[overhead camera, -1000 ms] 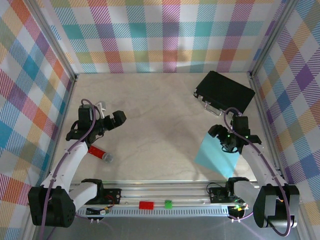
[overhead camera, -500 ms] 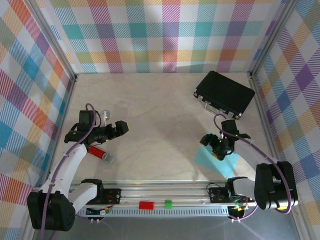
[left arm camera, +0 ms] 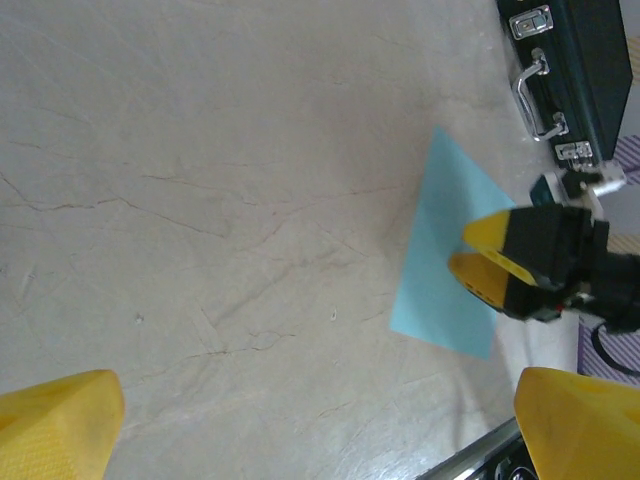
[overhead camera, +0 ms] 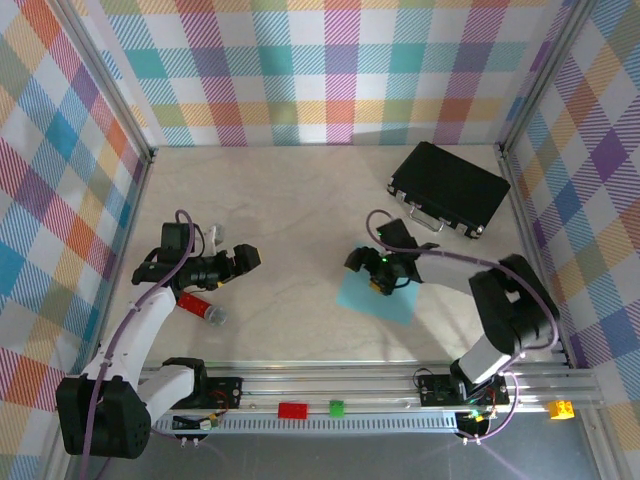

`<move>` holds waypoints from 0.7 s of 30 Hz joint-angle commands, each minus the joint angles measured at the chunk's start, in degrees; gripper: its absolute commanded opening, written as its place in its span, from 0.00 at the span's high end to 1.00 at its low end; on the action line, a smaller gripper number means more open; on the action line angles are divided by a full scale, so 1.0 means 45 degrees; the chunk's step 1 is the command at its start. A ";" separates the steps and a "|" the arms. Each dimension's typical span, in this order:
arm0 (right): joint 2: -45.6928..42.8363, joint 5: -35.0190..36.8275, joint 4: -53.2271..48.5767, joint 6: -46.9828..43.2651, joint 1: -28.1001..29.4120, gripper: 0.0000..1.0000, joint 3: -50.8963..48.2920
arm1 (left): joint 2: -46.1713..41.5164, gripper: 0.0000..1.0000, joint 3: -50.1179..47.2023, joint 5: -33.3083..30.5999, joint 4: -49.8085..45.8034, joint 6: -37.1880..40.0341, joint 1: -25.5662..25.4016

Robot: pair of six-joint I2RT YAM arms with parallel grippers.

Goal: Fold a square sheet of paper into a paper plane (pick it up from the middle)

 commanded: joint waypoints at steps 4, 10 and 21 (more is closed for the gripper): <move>0.2051 -0.0255 0.0472 0.0906 0.1262 0.18 0.2040 | -0.0060 0.00 0.0047 0.0389 0.0012 -0.0052 0.0092; 0.0603 -0.0020 -0.0524 -0.0180 0.0254 0.17 0.2197 | 0.0042 0.00 0.0109 0.0748 0.0030 -0.0235 0.0081; 0.1138 -0.1399 -0.1255 -0.1557 -0.1655 0.19 0.1827 | 0.0585 0.00 0.0174 0.0338 0.0673 -0.1605 -0.0952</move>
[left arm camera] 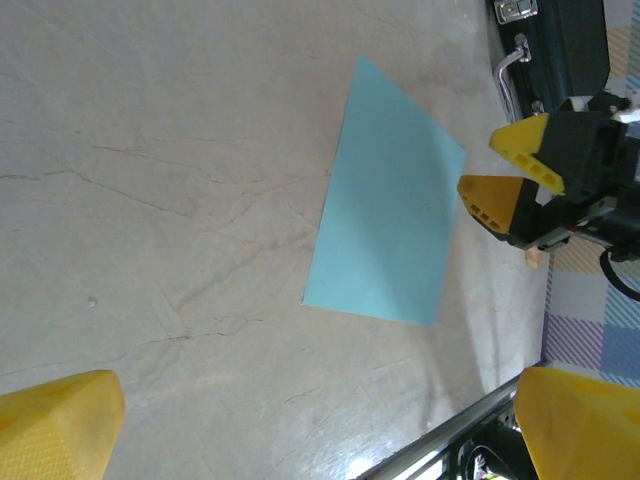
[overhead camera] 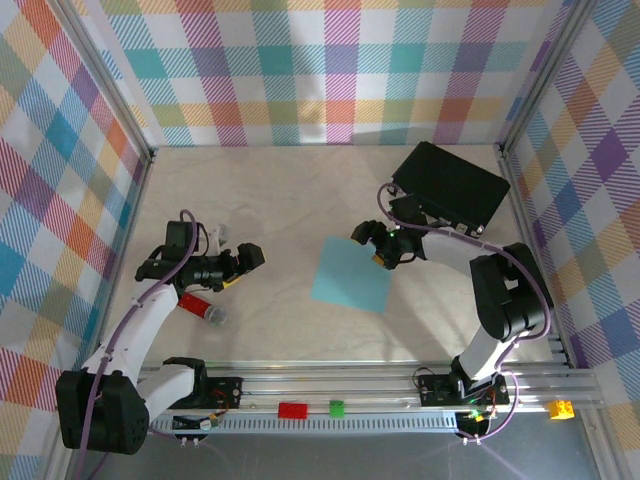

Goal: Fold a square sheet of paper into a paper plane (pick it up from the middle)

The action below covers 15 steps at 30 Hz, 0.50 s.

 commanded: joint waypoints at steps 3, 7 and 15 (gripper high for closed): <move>0.1004 -0.0779 -0.0745 -0.0672 0.0350 0.19 0.0230 | 0.0509 0.00 0.0173 -0.0619 0.0518 -0.0804 -0.0875; 0.1707 -0.1053 -0.0962 -0.0728 0.0784 0.19 0.0715 | 0.0726 0.00 0.0419 -0.1169 0.0391 -0.0722 -0.1212; 0.2488 -0.1305 -0.0280 -0.0037 0.2162 0.19 0.1463 | 0.1164 0.01 0.0787 -0.1366 0.0458 -0.0695 -0.1661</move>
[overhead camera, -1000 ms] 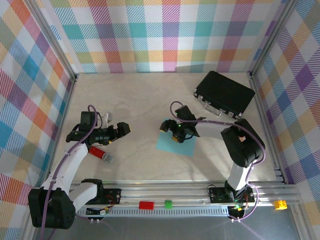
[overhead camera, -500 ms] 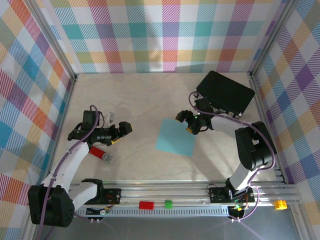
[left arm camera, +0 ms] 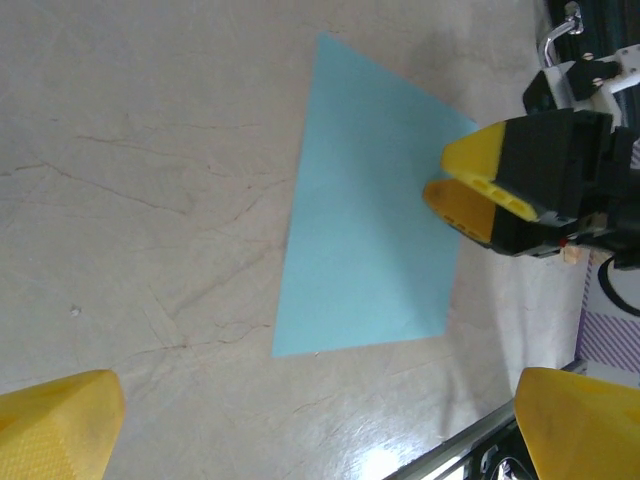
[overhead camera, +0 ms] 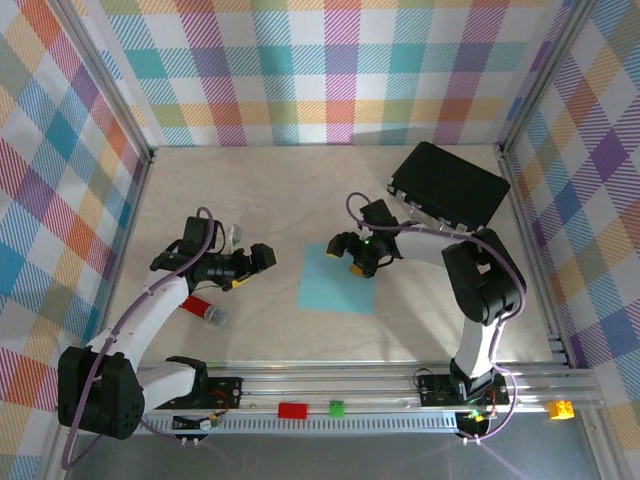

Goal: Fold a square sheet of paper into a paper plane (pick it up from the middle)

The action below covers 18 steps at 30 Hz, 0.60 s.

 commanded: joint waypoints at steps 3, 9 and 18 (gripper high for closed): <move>0.0183 -0.0755 0.0316 0.0425 0.0381 0.19 0.0319 | 0.0432 0.04 0.0678 -0.0330 0.0078 -0.0127 -0.0739; -0.2880 0.1568 -0.2121 -0.0749 -0.0516 0.17 0.0153 | 0.1236 0.07 0.1417 -0.1517 -0.0036 -0.0115 -0.2155; -0.8533 0.2279 -0.5070 -0.2253 -0.3492 0.15 -0.3239 | 0.4157 0.09 0.2917 -0.3711 0.0663 -0.0406 -0.4618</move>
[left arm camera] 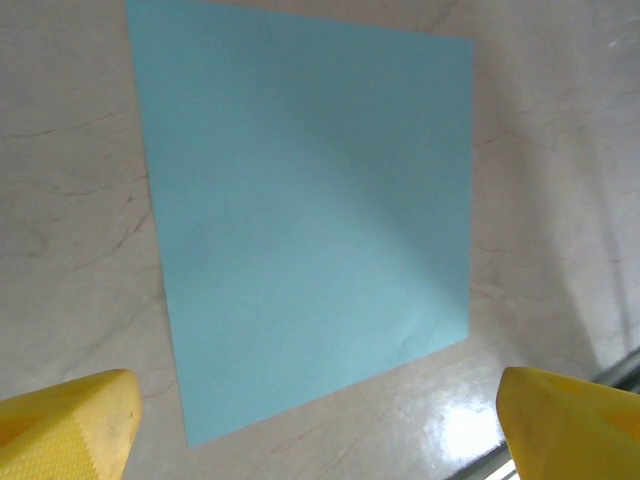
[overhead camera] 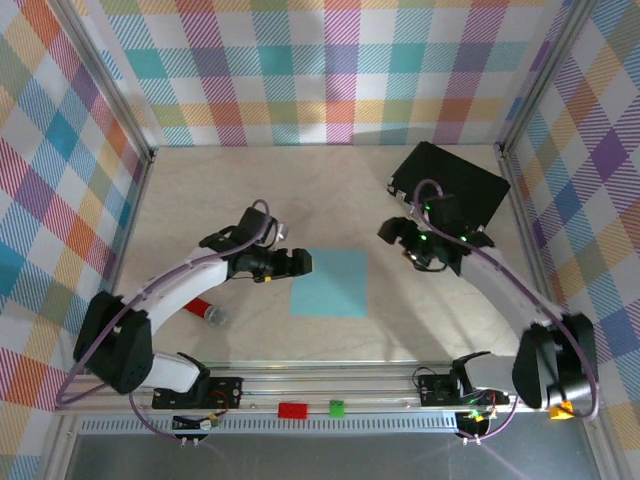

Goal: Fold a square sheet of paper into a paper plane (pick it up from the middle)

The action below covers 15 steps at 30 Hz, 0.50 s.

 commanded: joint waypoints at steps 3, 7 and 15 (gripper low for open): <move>-0.0974 0.0141 -0.2423 -0.1092 -0.0510 0.15 -0.0810 | 0.1734 0.09 0.1289 -0.1283 0.0298 -0.0511 -0.0910; -0.0439 0.0579 -0.2287 -0.0020 -0.0520 0.15 -0.1065 | 0.3343 0.09 0.2785 -0.2418 -0.0332 -0.1383 -0.1894; -0.0180 0.1626 -0.2183 0.0725 -0.0378 0.09 -0.0810 | 0.5920 0.07 0.5134 -0.3861 -0.1431 -0.1829 -0.3429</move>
